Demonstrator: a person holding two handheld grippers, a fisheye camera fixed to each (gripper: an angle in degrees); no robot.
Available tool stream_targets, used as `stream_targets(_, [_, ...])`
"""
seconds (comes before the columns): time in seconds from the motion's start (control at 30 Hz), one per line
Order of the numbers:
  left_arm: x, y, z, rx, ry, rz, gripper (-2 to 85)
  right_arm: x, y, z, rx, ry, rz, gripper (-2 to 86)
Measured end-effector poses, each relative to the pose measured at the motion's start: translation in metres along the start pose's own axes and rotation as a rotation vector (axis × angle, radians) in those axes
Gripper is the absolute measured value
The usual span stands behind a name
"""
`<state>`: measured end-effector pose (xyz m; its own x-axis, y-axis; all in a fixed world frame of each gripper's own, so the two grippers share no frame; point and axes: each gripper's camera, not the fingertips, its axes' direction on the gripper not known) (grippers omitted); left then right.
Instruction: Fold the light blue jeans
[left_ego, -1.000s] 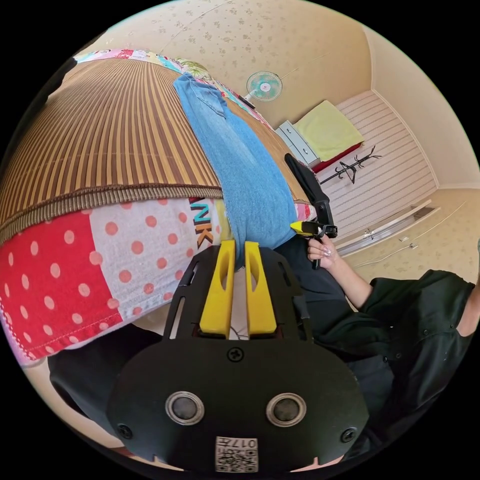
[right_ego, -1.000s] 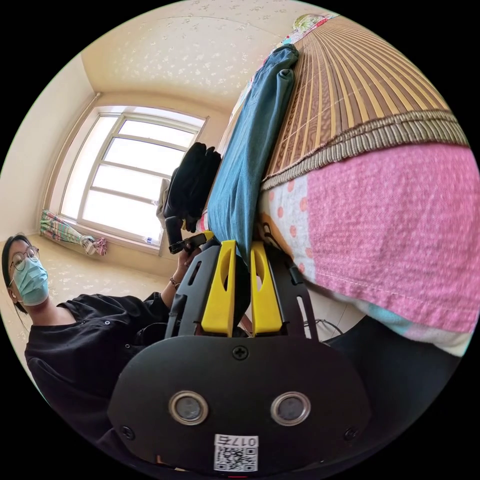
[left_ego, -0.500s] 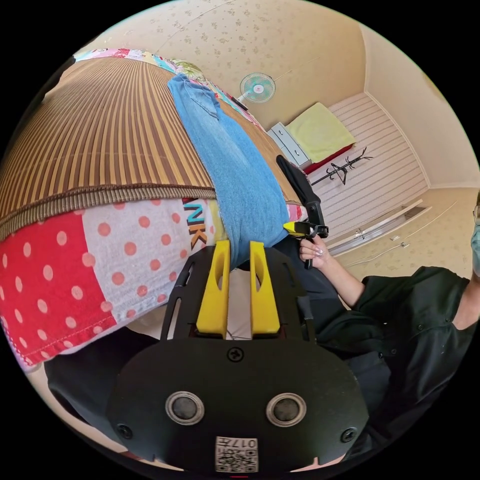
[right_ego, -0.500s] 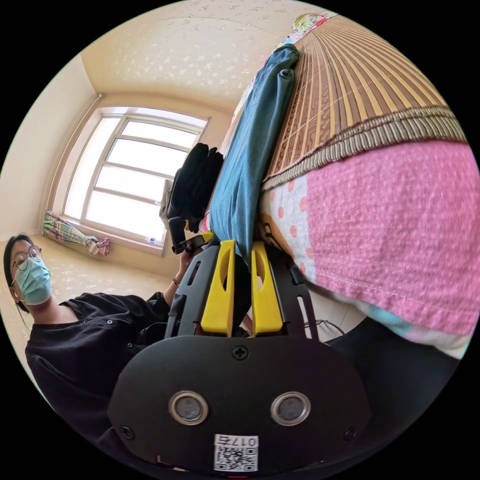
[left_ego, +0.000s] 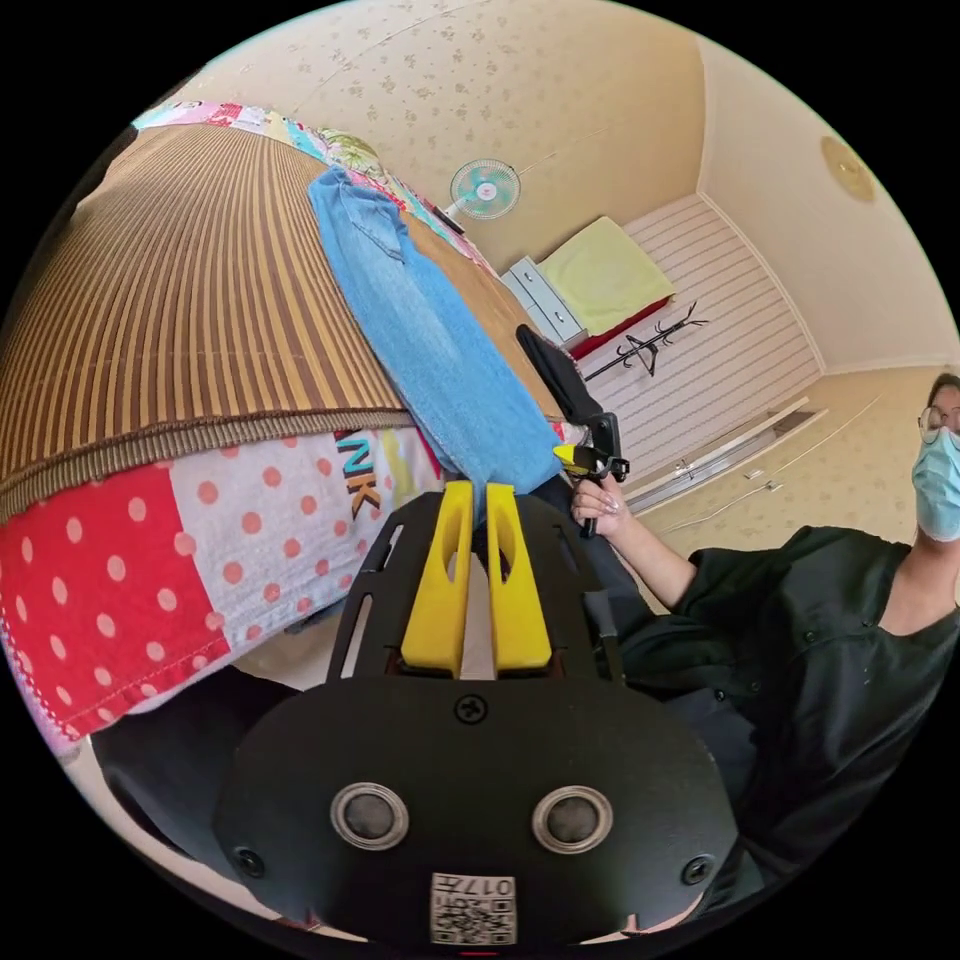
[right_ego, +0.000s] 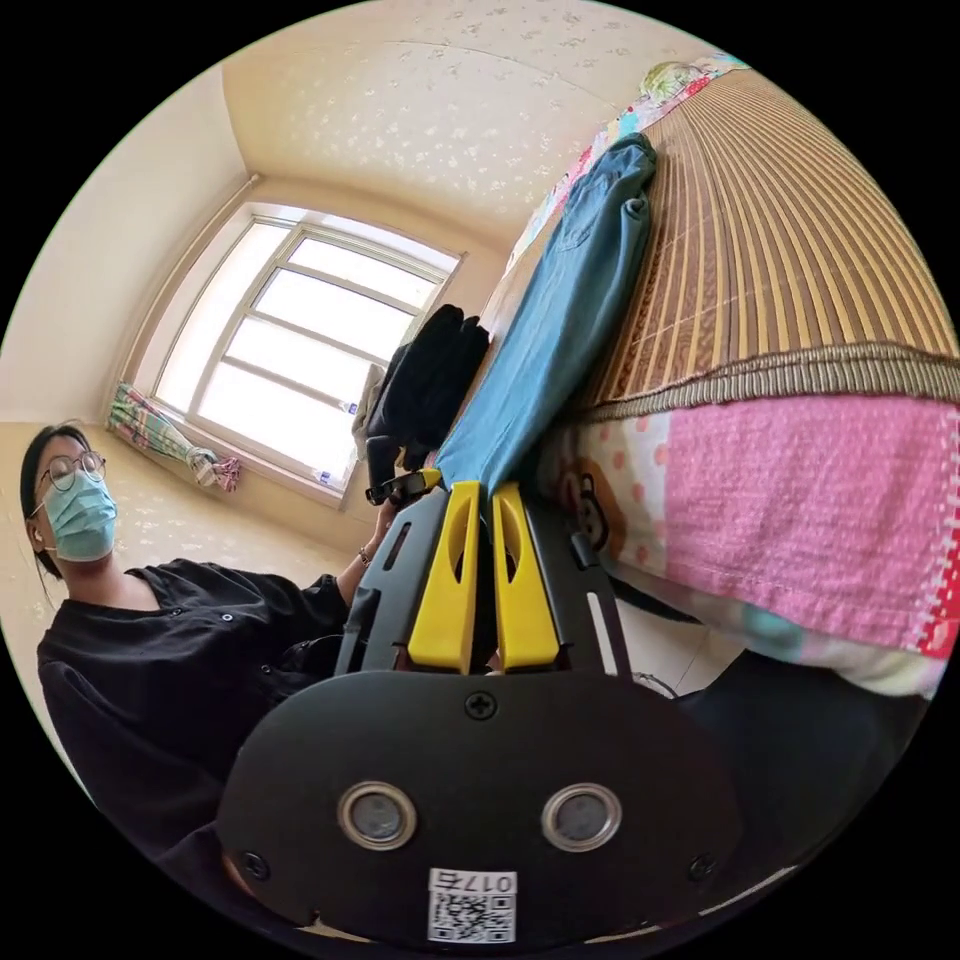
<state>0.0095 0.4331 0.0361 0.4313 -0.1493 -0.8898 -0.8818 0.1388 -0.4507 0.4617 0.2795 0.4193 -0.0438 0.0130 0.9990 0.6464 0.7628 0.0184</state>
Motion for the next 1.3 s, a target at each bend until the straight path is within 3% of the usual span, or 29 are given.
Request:
stream_targets(0.3, [0.135,-0.009,-0.073,0.204,0.085,0.290,0.5,-0.135,0.029,-0.018,0.137,-0.061,-0.282,1.9])
stream_targets(0.77, [0.387,-0.030,-0.197,0.580,0.138,0.758,0.2,-0.464,0.020,-0.046,0.269,0.072,-0.826,1.9])
stream_targets(1.07, [0.457,-0.081,-0.234,0.692,0.136,0.774,0.2,-0.568,-0.020,-0.037,0.328,0.097,-0.848,1.8])
stream_targets(1.3, [0.384,-0.191,-0.197,0.556,-0.050,0.489,0.1,-0.495,-0.146,0.010,0.205,0.290,-0.580,1.5])
